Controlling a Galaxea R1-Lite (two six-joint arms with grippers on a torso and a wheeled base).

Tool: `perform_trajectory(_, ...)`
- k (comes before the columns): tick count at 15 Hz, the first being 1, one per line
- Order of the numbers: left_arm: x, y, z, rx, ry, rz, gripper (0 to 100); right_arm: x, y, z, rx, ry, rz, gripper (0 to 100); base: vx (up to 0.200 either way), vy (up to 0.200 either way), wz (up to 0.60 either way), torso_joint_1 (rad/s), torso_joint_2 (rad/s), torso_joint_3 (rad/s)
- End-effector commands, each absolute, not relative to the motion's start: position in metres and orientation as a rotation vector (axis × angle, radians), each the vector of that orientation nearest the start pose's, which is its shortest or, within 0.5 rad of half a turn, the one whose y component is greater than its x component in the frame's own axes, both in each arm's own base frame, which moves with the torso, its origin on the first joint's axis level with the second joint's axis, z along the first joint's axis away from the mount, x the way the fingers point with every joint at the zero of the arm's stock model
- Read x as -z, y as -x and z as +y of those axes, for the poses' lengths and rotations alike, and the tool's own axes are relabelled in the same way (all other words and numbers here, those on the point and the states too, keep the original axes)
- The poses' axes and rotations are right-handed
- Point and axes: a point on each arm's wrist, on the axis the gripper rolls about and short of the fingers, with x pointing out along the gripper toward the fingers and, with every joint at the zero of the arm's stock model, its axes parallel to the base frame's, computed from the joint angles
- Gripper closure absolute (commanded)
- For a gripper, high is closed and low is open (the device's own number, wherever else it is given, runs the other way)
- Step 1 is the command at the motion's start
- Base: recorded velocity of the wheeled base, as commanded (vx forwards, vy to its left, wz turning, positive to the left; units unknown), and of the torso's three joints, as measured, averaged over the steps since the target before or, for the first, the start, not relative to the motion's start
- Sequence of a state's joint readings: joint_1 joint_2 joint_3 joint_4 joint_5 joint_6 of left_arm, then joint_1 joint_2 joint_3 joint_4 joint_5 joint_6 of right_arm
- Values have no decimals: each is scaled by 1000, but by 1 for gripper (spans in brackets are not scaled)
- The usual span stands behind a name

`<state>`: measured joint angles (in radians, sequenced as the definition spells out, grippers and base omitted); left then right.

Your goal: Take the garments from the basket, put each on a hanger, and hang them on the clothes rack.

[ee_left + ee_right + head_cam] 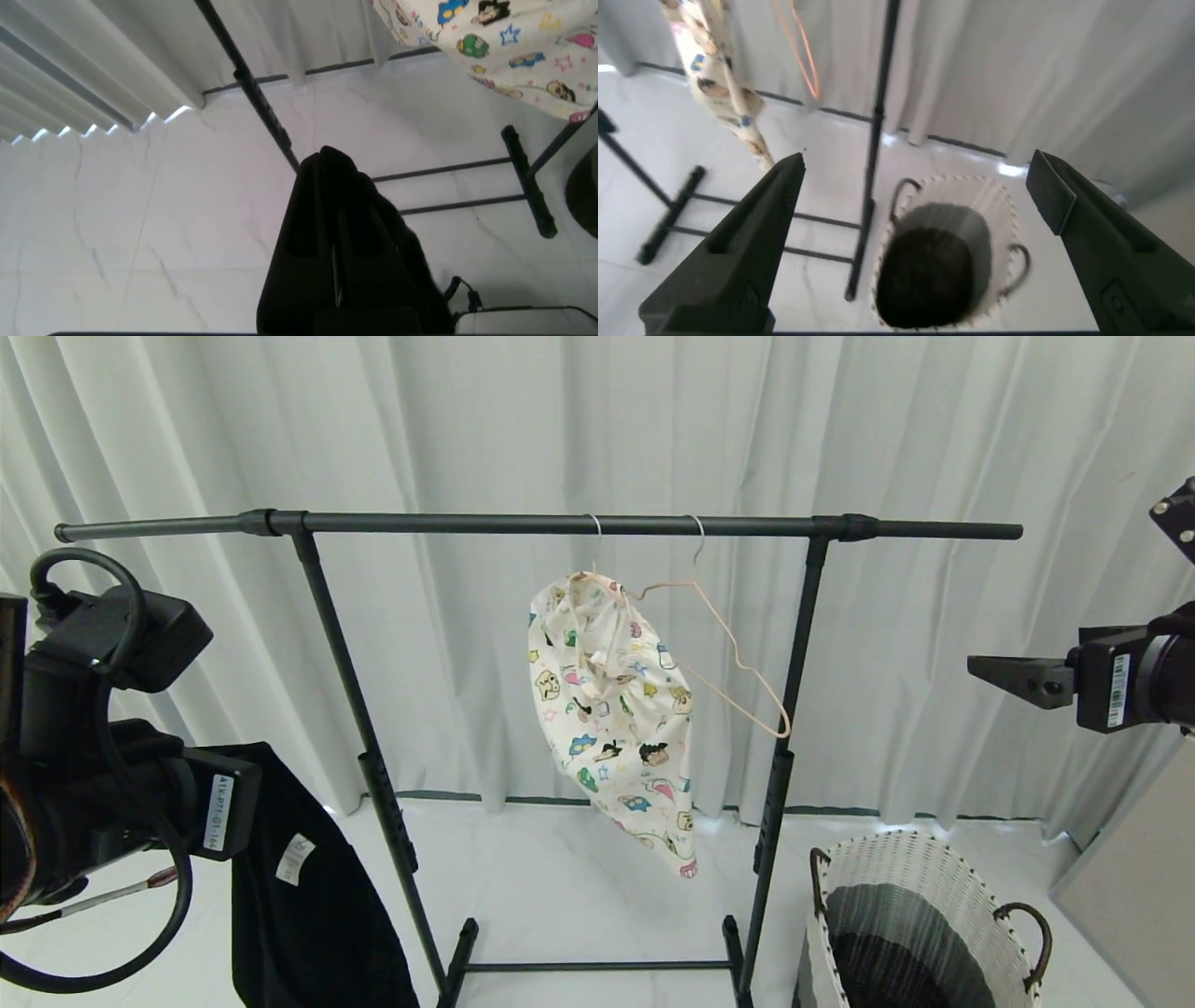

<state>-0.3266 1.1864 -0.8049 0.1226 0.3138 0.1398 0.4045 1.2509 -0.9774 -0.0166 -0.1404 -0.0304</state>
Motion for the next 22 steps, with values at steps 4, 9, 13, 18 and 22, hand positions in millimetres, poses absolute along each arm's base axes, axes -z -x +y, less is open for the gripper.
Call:
perform_trajectory(4,-235,-159,-47,45,-295,474,100,-283,-172,86,-408,76,255,0,200,0,0,1,-1,4)
perform_trajectory(9,-235,-159,-49,59,-301,473,100,-272,-174,91,-425,87,305,0,200,40,0,4,5,2)
perform_trajectory(13,-231,-159,-50,68,-307,485,100,-262,-193,95,-418,95,356,0,50,50,0,2,1,-1)
perform_trajectory(18,-233,-159,-51,45,-317,479,100,-243,-220,109,-500,96,448,0,0,0,0,0,0,0)
perform_trajectory(22,-227,-148,-48,26,-317,481,100,-231,-266,133,-544,97,498,0,0,0,0,0,0,0)
